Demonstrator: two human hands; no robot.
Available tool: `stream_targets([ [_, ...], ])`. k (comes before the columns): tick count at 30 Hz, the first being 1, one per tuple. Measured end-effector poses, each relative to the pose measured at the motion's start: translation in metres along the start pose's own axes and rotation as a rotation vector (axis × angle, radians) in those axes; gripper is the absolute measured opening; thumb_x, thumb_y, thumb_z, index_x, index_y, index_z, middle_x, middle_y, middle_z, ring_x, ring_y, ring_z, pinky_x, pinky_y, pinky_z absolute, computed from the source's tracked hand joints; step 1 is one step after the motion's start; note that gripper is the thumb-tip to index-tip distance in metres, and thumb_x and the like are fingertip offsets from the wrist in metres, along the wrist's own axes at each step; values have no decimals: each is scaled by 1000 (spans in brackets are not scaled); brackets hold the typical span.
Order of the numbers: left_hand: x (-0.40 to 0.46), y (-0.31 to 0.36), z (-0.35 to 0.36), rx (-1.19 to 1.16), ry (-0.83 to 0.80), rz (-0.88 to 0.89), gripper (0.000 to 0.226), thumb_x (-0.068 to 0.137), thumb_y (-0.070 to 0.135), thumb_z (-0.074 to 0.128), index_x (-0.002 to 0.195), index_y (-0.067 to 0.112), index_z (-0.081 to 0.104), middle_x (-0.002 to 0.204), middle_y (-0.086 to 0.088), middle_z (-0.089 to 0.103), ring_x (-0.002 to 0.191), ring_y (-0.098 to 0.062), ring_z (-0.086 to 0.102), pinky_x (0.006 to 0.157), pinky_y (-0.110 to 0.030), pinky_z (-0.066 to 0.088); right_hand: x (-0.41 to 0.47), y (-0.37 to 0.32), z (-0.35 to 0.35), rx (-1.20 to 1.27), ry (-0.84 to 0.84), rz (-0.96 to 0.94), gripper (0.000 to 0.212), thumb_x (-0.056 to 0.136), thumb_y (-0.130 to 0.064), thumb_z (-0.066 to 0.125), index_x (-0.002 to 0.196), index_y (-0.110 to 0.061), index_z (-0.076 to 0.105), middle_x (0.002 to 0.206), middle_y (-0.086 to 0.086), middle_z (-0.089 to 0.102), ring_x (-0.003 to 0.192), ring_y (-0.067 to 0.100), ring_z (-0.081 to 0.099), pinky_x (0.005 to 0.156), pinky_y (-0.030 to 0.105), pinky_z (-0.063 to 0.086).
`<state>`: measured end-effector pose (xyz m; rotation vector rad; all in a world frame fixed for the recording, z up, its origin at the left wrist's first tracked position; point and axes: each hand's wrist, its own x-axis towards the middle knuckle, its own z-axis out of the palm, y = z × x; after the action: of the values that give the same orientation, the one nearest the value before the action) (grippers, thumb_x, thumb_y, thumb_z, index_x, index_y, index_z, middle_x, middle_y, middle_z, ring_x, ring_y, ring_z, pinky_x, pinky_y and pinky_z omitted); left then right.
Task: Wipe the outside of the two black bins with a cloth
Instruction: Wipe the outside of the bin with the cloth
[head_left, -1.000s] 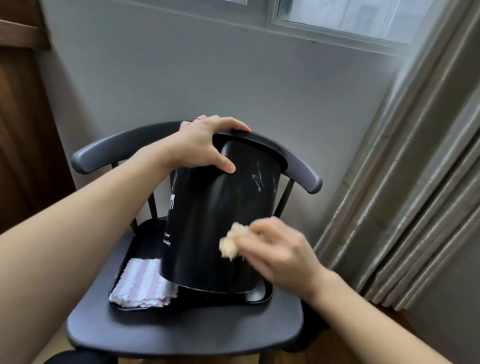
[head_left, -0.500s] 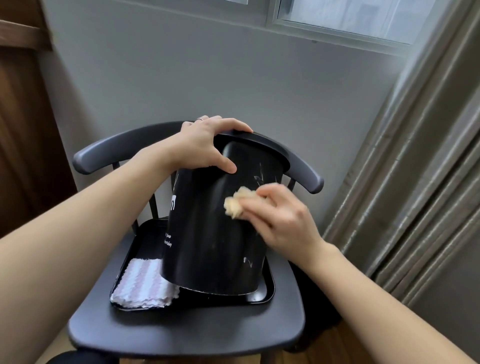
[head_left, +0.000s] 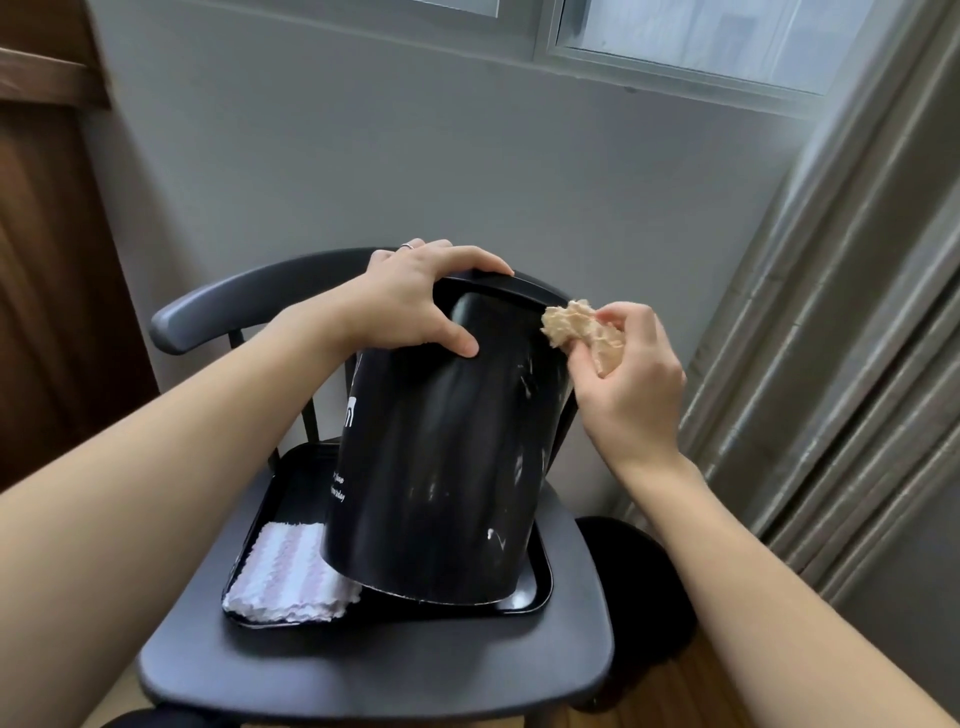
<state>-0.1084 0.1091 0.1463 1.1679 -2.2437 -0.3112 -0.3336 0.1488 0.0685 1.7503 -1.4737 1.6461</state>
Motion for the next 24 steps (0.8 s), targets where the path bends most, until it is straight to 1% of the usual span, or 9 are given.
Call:
stream_targets([
  [3,0,0,1,6,-2,-2,73,74,26,88,133,52,54,121,14,55,113,-5,31,104,-26,19,-3,-1,-1,-97,46,36,26,80,-7,71,103,-8,59,99,7,61,89,30,59,71,22,32],
  [7,1,2,2,17,7,-7,73,74,26,88,133,52,54,119,13,56,120,-9,34,110,-30,20,-21,-18,10,-169,18,-50,26,77,-2,74,101,-5,61,98,11,59,92,27,54,66,37,49],
  [9,0,2,2,23,6,-9,73,74,26,88,133,52,54,121,13,56,122,-9,35,113,-32,20,-31,-20,13,-100,22,-91,24,77,-2,77,98,-3,65,98,13,60,93,24,52,70,43,54],
  [11,-1,0,0,23,8,-13,73,74,26,88,133,52,54,123,13,56,124,-10,36,115,-33,20,-38,-18,14,23,-7,-98,26,78,-4,79,102,-1,68,104,13,61,96,29,57,82,47,52],
  [14,-2,-1,-1,18,16,-23,72,75,25,87,134,50,54,125,12,56,124,-9,35,115,-34,20,-41,-20,12,156,-54,-55,31,83,-7,74,112,-1,67,113,7,59,102,28,57,93,44,48],
  [18,-3,0,-1,15,17,-14,73,75,25,87,134,49,54,126,11,57,118,-6,33,113,-30,19,-46,-24,7,278,-61,81,34,84,-17,71,116,-9,63,113,-4,60,104,22,59,94,38,48],
  [20,-3,0,-1,13,13,-10,73,75,25,87,135,49,54,126,11,57,119,-7,34,113,-31,19,-47,-24,7,344,-33,175,29,82,-17,75,109,-14,64,109,-3,63,104,15,60,92,30,49],
  [22,-3,1,0,28,10,-2,73,75,26,88,136,48,53,126,10,57,125,-10,37,117,-35,19,-46,-26,8,397,-2,247,25,79,-12,80,98,-21,67,110,1,59,104,4,57,91,20,47],
  [24,-3,2,1,45,9,1,74,75,28,87,137,48,53,127,9,57,130,-13,38,118,-38,18,-43,-29,9,441,-24,346,28,79,-11,82,92,-30,67,111,2,58,102,1,57,90,15,46],
])
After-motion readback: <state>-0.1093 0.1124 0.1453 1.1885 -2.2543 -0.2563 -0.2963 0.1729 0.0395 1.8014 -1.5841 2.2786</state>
